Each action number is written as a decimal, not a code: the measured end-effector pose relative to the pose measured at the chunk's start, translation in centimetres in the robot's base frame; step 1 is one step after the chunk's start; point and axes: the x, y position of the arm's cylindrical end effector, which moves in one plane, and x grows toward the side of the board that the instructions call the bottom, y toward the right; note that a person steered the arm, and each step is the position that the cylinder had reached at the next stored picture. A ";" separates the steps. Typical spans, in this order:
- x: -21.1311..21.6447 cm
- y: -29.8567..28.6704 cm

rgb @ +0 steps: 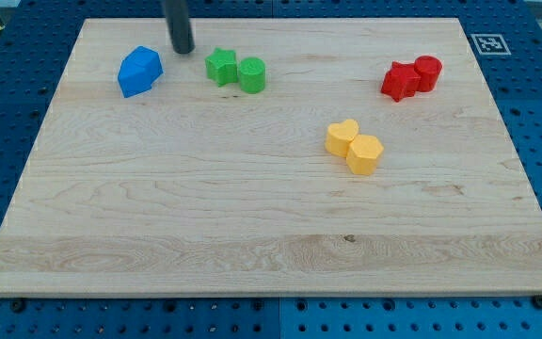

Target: Point your arm at the blue cube

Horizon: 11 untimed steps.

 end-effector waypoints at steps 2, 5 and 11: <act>3.2 5.9; -1.1 6.6; -0.3 -6.2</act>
